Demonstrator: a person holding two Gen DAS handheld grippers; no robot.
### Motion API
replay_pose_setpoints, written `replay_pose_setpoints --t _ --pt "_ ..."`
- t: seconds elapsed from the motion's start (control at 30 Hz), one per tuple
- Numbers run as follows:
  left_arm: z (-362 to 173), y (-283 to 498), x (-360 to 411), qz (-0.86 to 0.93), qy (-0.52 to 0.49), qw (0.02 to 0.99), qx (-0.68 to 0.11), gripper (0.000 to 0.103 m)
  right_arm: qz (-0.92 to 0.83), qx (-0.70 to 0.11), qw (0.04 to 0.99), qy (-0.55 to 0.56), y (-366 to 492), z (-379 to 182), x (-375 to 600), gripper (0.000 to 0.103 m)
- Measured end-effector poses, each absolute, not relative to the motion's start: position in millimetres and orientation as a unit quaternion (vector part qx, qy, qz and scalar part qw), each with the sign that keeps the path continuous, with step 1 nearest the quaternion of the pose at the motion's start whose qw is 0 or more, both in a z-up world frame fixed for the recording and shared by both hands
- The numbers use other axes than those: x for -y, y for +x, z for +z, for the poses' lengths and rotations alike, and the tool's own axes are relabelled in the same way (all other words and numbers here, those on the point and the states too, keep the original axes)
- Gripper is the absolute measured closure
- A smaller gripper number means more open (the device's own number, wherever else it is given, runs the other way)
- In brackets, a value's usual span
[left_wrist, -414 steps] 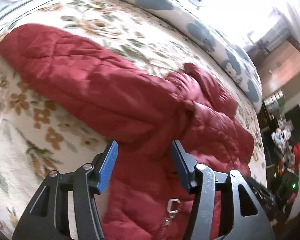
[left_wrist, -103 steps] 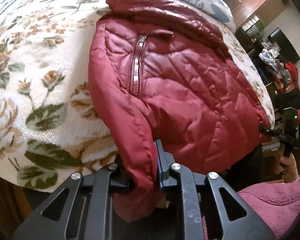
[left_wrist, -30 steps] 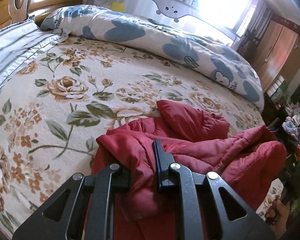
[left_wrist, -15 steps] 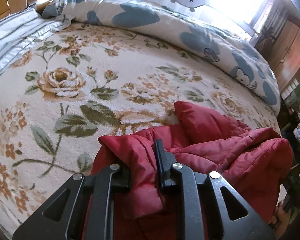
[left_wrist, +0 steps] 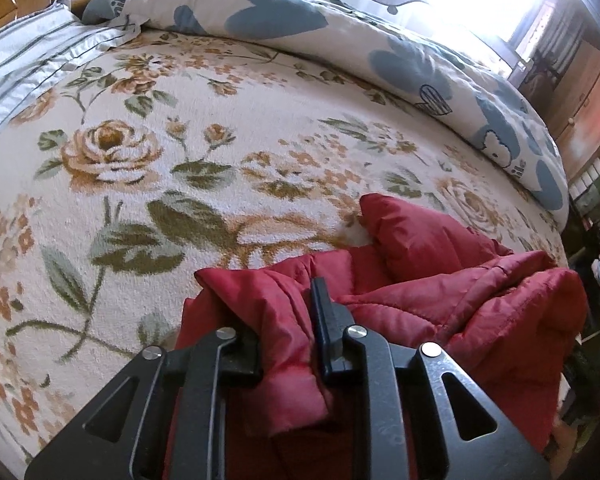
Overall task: Fold large clothes
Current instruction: 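Carry the held hem over the jacket body with both grippers, then lower the hem onto the jacket and open both grippers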
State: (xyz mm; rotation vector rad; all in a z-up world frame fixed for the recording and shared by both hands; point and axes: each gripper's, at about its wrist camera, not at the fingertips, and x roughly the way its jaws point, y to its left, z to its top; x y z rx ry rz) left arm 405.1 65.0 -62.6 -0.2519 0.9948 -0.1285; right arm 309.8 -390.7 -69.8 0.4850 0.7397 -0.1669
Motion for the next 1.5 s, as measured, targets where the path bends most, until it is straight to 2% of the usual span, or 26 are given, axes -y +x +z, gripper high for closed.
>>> replay_pose_setpoints --t 0.1,0.2,0.4,0.57,0.7,0.83,0.9,0.97,1.0,1.1,1.27,1.33,1.43,1.5 --pt "-45.1 392.5 -63.9 -0.075 -0.098 0.876 -0.466 0.078 -0.081 -0.359 0.899 0.238 312.1 -73.6 392.4 0.071" --pt "-22.4 371.2 -69.9 -0.086 -0.099 0.886 -0.445 0.067 -0.082 -0.36 0.898 0.239 312.9 -76.1 392.8 0.071" --pt "13.0 323.9 -58.8 -0.152 -0.089 0.896 -0.408 0.066 -0.087 -0.365 0.896 0.236 316.2 -76.5 391.6 0.071" --pt "-6.0 303.5 -11.6 -0.219 -0.041 0.872 -0.436 0.066 -0.089 -0.372 0.894 0.233 321.6 -75.7 391.4 0.071" --pt "-38.6 300.9 33.4 -0.199 0.059 0.862 -0.462 0.066 -0.081 -0.381 0.889 0.241 323.3 -71.1 394.8 0.069" --pt "-56.9 319.4 38.4 -0.179 0.068 0.861 -0.471 0.065 -0.07 -0.353 0.894 0.268 302.5 -41.8 399.0 0.06" --pt "-59.7 327.6 36.1 -0.175 0.057 0.861 -0.474 0.065 -0.066 -0.33 0.902 0.272 284.4 -23.7 395.1 0.05" --pt "-60.7 335.0 34.3 -0.168 0.05 0.863 -0.474 0.065 -0.061 -0.307 0.915 0.254 262.2 -5.9 384.6 0.029" --pt "-61.3 335.0 33.1 -0.167 0.047 0.863 -0.474 0.065 -0.053 -0.3 0.922 0.238 252.7 0.3 377.0 0.027" --pt "-63.3 334.9 32.5 -0.163 0.044 0.865 -0.473 0.065 -0.009 -0.328 0.926 0.184 242.3 -0.4 345.7 0.026" --pt "-61.9 330.5 29.5 -0.161 0.036 0.868 -0.468 0.065 0.008 -0.426 0.901 0.079 265.9 -47.4 309.0 0.027" --pt "-58.5 328.4 21.3 -0.161 0.024 0.872 -0.461 0.065 0.003 -0.434 0.897 0.083 271.7 -59.4 313.3 0.027" --pt "-60.7 335.1 8.5 -0.153 0.011 0.873 -0.464 0.074 -0.002 -0.436 0.892 0.124 281.2 -67.9 329.7 0.025" --pt "-64.7 343.5 2.8 -0.151 0.001 0.869 -0.471 0.077 -0.011 -0.438 0.888 0.139 285.9 -71.6 336.4 0.025"
